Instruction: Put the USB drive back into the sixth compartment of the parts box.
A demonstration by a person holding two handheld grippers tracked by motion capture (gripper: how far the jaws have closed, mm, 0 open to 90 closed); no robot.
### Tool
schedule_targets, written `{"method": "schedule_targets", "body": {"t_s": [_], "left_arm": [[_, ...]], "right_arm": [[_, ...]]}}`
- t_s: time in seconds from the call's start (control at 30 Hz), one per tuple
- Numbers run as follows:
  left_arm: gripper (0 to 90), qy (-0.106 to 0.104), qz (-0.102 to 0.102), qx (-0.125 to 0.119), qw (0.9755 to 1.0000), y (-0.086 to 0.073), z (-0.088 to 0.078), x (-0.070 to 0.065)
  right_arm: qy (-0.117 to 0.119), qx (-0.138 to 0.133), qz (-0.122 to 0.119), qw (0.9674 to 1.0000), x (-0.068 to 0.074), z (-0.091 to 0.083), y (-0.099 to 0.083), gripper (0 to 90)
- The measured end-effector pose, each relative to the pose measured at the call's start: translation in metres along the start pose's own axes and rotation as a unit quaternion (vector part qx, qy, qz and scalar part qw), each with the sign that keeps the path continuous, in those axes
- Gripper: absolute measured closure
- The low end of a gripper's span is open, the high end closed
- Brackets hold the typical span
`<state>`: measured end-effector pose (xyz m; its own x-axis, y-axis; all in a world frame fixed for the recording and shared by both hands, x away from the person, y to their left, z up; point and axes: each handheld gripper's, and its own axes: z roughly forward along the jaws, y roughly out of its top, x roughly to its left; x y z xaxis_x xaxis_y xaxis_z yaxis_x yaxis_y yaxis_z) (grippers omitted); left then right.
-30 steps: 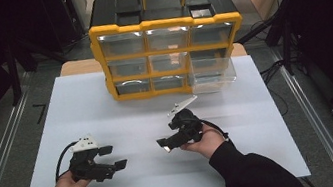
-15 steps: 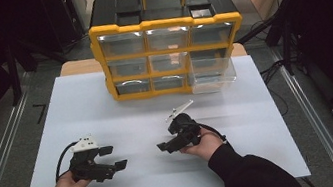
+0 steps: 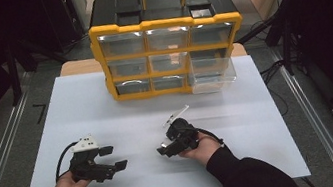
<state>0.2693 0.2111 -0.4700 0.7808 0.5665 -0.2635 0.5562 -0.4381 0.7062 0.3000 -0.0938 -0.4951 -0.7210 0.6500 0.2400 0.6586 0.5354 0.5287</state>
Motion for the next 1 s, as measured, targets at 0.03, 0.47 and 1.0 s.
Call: {"method": "schedule_targets", "body": {"t_s": [0.03, 0.47, 1.0], "left_arm": [[21.5, 0.000, 0.000, 0.000, 1.0000, 0.000, 0.000, 0.000], [21.5, -0.004, 0.000, 0.002, 1.0000, 0.000, 0.001, -0.001], [21.5, -0.001, 0.000, 0.003, 1.0000, 0.000, 0.001, -0.001]], "right_arm": [[-0.003, -0.002, 0.000, 1.0000, 0.001, 0.001, -0.001, 30.9], [-0.042, -0.010, -0.010, 0.9990, 0.010, 0.002, -0.005, 49.9], [-0.050, -0.007, 0.017, 0.9986, 0.008, 0.000, -0.005, 76.0]]}}
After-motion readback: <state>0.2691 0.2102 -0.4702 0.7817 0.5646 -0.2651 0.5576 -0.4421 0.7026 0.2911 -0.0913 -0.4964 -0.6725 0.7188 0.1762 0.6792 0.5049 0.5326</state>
